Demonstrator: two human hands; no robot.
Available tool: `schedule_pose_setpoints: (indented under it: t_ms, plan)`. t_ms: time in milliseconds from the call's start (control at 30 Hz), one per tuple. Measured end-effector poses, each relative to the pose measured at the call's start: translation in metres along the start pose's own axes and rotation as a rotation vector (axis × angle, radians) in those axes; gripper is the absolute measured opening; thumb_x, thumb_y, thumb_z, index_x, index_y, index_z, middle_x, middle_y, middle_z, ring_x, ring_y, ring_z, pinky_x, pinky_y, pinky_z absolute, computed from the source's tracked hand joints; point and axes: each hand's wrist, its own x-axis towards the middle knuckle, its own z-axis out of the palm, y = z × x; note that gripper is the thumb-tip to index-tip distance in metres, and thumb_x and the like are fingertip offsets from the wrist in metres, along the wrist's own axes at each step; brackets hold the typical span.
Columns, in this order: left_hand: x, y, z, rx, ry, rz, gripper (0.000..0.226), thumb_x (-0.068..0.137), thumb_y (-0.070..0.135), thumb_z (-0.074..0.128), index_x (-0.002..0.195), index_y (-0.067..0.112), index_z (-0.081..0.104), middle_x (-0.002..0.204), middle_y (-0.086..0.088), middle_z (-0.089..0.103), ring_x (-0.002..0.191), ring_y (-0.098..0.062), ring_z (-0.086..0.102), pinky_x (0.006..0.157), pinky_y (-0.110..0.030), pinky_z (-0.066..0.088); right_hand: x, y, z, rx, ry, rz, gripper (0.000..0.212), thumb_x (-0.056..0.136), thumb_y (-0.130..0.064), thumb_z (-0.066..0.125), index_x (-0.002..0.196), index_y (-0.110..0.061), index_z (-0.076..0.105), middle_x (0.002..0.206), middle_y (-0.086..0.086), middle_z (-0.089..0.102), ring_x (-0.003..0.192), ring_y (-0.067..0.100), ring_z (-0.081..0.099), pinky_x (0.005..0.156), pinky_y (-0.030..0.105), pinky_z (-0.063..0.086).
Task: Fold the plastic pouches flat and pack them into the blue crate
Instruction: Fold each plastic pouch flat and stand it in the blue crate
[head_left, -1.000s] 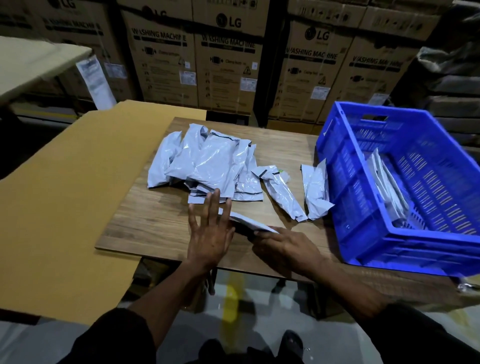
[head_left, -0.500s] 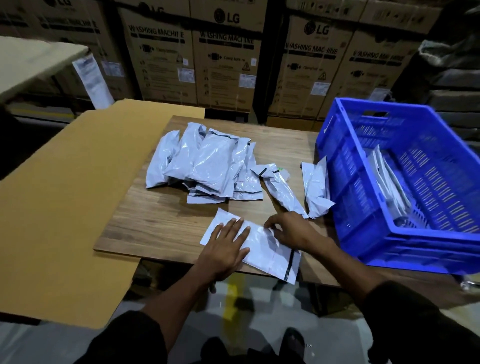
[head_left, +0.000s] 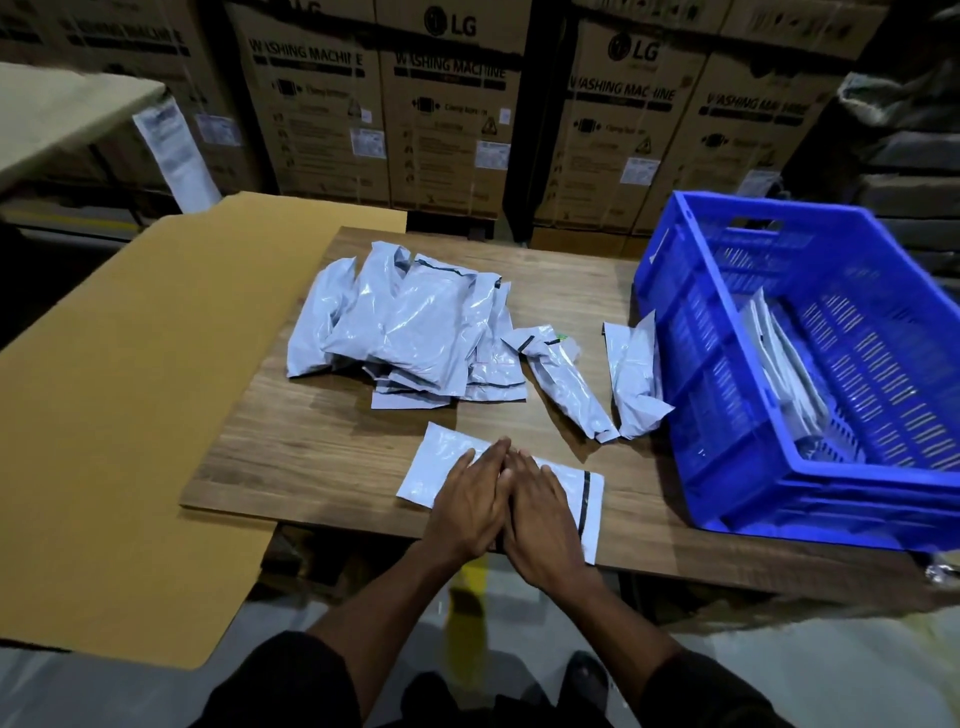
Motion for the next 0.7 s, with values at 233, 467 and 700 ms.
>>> schedule_pose_setpoints:
  t_ms: [233, 467, 700]
  plan:
    - [-0.004, -0.039, 0.007, 0.332, 0.039, 0.152, 0.052, 0.112, 0.031, 0.021, 0.15, 0.008, 0.048, 0.155, -0.005, 0.047, 0.146, -0.027, 0.04, 0.118, -0.046, 0.032, 0.001, -0.004, -0.002, -0.171, -0.059, 0.054, 0.057, 0.102, -0.033, 0.027, 0.153, -0.008, 0.036, 0.158, 0.008, 0.037, 0.146, 0.024, 0.034, 0.118, 0.043, 0.022]
    - [-0.007, -0.042, -0.003, 0.473, 0.039, 0.115, 0.05, 0.107, 0.04, 0.038, 0.147, 0.014, 0.053, 0.156, -0.012, 0.046, 0.146, -0.037, 0.039, 0.114, -0.054, 0.037, -0.004, 0.006, -0.006, -0.217, -0.095, 0.105, 0.067, 0.101, -0.047, 0.027, 0.152, -0.004, 0.035, 0.158, 0.012, 0.036, 0.147, 0.027, 0.031, 0.12, 0.043, 0.016]
    - [-0.015, -0.047, -0.014, 0.46, 0.01, -0.044, 0.071, 0.101, 0.059, 0.039, 0.151, 0.01, 0.048, 0.16, -0.01, 0.04, 0.152, -0.035, 0.029, 0.117, -0.053, 0.03, -0.019, 0.027, -0.012, -0.247, -0.107, 0.098, 0.073, 0.102, -0.056, 0.024, 0.156, -0.007, 0.025, 0.164, 0.01, 0.023, 0.151, 0.027, 0.02, 0.122, 0.044, 0.012]
